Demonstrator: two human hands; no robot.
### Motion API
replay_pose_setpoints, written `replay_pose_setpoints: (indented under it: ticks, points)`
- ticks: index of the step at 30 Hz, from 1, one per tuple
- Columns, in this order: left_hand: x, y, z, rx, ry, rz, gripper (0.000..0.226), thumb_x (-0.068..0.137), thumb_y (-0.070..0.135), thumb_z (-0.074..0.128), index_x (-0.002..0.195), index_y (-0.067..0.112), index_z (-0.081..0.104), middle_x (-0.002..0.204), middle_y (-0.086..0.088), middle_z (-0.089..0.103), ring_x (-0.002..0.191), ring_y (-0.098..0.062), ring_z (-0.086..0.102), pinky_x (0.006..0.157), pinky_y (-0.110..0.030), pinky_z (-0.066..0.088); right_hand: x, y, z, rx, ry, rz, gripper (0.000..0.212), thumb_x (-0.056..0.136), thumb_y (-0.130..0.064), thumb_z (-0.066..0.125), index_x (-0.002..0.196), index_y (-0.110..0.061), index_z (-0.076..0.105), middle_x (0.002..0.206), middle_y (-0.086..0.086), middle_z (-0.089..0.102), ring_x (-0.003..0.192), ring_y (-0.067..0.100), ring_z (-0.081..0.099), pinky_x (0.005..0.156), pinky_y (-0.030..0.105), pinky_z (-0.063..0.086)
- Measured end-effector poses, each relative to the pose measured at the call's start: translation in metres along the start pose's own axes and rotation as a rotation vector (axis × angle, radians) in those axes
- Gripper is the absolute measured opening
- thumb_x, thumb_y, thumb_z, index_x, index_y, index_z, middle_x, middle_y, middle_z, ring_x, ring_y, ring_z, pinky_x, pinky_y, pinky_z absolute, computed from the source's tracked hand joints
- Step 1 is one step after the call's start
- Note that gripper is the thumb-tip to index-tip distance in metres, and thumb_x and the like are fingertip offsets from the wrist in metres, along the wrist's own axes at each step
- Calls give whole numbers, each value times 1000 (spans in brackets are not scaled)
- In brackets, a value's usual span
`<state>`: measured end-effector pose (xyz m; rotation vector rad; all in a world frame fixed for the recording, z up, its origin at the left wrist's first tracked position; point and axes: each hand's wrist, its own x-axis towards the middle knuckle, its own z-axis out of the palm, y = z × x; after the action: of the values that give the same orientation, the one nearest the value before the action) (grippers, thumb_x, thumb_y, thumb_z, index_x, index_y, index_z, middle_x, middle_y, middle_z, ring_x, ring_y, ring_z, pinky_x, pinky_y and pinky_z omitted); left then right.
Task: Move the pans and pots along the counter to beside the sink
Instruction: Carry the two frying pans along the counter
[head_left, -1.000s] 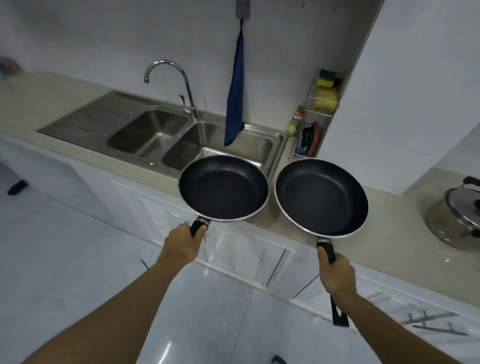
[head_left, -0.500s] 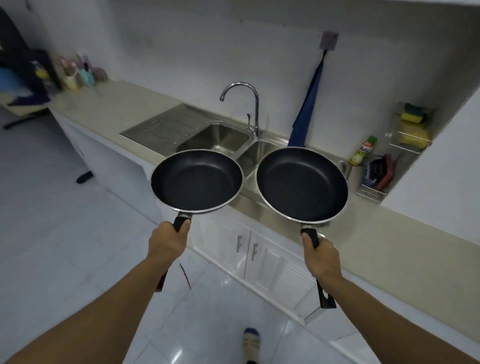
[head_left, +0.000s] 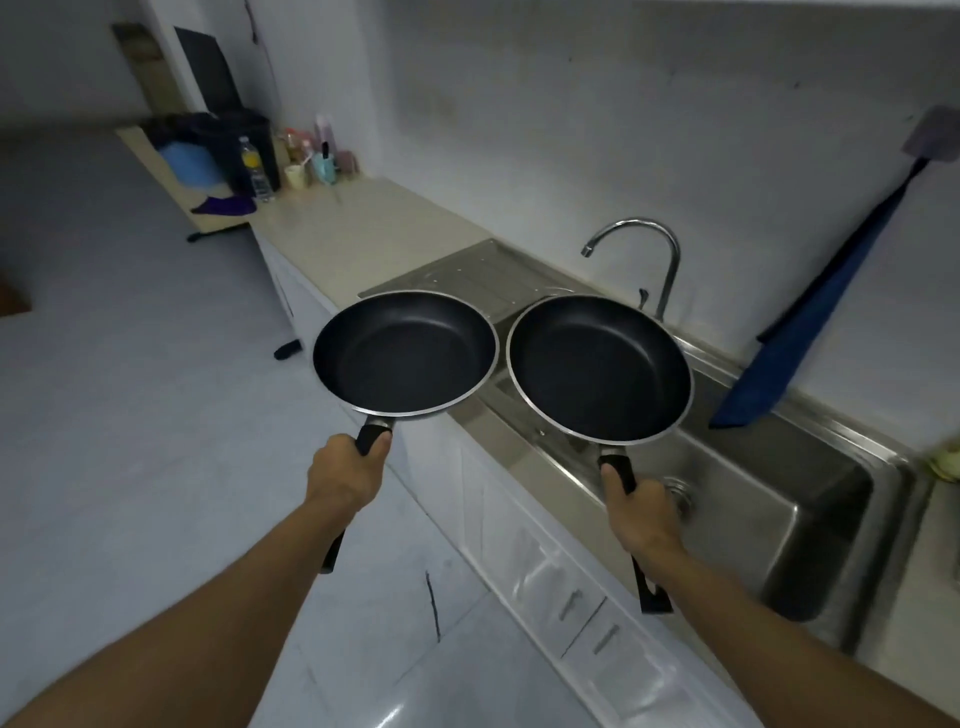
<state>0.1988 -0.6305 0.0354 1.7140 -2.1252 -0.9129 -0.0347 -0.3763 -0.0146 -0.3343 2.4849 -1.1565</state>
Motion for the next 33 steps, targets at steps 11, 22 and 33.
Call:
replay_pose_setpoints:
  ticks: [11,22,33]
  points:
    - [142,21,-29,-35,85,-85,52,93,53,55,91,2,59,86,-17,65,73,-35,65,68,-43,59,112,-102,82,-23,-87,-58,45,101,-45,55,77,-8,62,74,9,65,70,26,62,67,35,47]
    - [354,17,-78,-36,53,-92,50,95,50,54,94,1,60,88,-18,66,76,-35,66,69,-45,59,202,-231,217,-57,-53,-31,46,102,-46,52,81,-8,62,74,9,64,72,27,63,62,33,43]
    - [546,23,-97,-51,19,-131,48,94,49,55,92,2,61,84,-15,65,65,-27,63,41,-26,42,299,-326,323,-16,-63,8,45,101,-45,55,79,-7,64,73,11,65,71,29,65,66,35,47]
